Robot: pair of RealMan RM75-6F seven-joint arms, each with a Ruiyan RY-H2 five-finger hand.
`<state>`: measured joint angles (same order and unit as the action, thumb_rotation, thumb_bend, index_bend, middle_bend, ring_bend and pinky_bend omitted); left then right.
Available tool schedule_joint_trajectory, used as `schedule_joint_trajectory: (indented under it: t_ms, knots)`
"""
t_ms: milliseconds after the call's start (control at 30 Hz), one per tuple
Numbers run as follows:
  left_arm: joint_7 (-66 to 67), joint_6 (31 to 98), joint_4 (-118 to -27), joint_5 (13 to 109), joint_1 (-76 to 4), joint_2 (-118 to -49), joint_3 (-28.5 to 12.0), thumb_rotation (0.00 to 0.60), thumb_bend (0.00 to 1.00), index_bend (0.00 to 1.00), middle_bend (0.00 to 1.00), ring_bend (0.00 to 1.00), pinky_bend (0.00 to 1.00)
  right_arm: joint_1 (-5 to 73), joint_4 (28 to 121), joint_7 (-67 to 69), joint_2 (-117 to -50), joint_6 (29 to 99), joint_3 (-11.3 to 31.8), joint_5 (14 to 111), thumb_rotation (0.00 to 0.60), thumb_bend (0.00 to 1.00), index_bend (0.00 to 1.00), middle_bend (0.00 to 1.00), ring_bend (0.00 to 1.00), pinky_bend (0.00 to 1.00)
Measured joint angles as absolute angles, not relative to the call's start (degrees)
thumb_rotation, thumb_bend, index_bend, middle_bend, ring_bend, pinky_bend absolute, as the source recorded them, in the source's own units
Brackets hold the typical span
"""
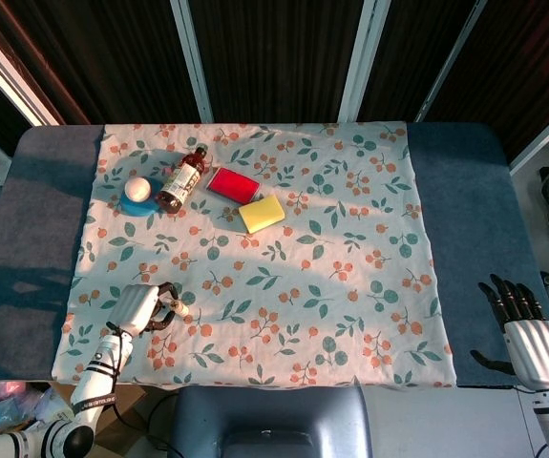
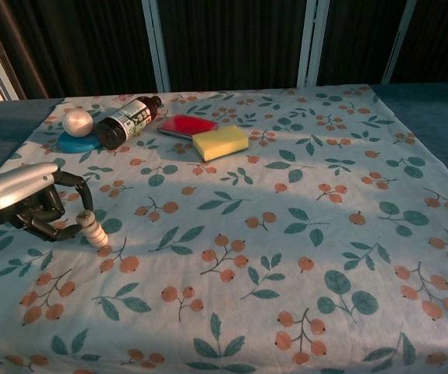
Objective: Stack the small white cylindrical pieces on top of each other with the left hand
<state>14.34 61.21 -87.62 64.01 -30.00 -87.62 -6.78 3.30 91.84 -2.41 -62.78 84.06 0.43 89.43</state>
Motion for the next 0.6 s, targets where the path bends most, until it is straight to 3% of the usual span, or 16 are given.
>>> schedule_joint_trajectory:
  t_ms: [600]
  knots:
    - [12.8, 61.3, -88.9, 65.6, -29.6, -86.2, -6.7, 0.6, 0.39, 0.41, 1.0, 1.0, 1.0, 3.2, 91.8, -2.4, -62.8, 84.2, 0.5, 89.5, 0.6, 0.15, 0.0, 0.0, 0.0, 0.0]
